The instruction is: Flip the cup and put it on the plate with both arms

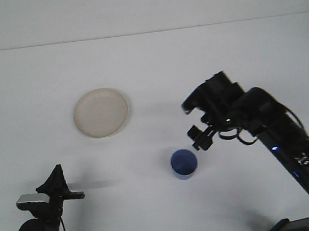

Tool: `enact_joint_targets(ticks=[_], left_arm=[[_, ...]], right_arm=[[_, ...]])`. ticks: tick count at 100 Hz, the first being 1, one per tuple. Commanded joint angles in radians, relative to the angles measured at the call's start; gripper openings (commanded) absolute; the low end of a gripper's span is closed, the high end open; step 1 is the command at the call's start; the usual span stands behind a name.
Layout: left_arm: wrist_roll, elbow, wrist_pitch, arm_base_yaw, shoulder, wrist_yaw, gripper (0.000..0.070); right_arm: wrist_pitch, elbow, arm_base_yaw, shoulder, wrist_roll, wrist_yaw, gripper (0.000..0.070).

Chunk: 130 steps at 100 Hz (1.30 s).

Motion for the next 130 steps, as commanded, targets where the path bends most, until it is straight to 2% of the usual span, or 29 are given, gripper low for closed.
enact_joint_targets(ticks=[1, 12, 30, 55, 61, 71, 76, 83, 98, 107, 117, 126, 130], left_arm=[[-0.003, -0.019, 0.012, 0.001, -0.002, 0.003, 0.0012], [-0.003, -0.019, 0.012, 0.001, -0.002, 0.003, 0.0012], [0.005, -0.019, 0.012, 0.001, -0.002, 0.003, 0.0012], [0.005, -0.019, 0.012, 0.001, -0.002, 0.003, 0.0012], [0.005, -0.019, 0.013, 0.001, -0.002, 0.003, 0.0012], [0.005, -0.019, 0.013, 0.001, -0.002, 0.003, 0.0012], [0.005, -0.019, 0.016, 0.001, -0.002, 0.003, 0.0012], [-0.008, -0.019, 0.014, 0.001, -0.002, 0.002, 0.0012], [-0.173, 0.017, 0.011, 0.001, -0.002, 0.003, 0.0012], [-0.237, 0.086, -0.003, 0.001, 0.002, 0.003, 0.0012], [-0.240, 0.214, -0.067, 0.001, 0.040, 0.003, 0.0012], [-0.219, 0.363, -0.166, 0.001, 0.121, 0.003, 0.0013], [-0.190, 0.455, -0.242, 0.001, 0.185, 0.003, 0.0013]], right_arm=[[0.042, -0.007, -0.068, -0.034, 0.008, -0.023, 0.0524], [0.145, -0.090, -0.213, -0.133, 0.043, -0.056, 0.0524], [0.305, -0.323, -0.391, -0.321, 0.125, -0.050, 0.0524], [0.525, -0.661, -0.430, -0.595, 0.178, -0.043, 0.0505], [0.560, -0.714, -0.430, -0.644, 0.189, -0.043, 0.0396], [0.581, -0.763, -0.430, -0.700, 0.192, -0.040, 0.0081], [0.581, -0.769, -0.430, -0.716, 0.191, -0.029, 0.0001], [0.581, -0.769, -0.430, -0.728, 0.191, -0.007, 0.0000], [0.581, -0.769, -0.430, -0.731, 0.195, 0.001, 0.0000], [0.582, -0.769, -0.430, -0.731, 0.195, 0.002, 0.0000], [0.582, -0.769, -0.430, -0.731, 0.195, 0.002, 0.0000], [0.582, -0.769, -0.430, -0.731, 0.195, 0.002, 0.0000], [0.582, -0.769, -0.430, -0.731, 0.195, 0.002, 0.0000]])
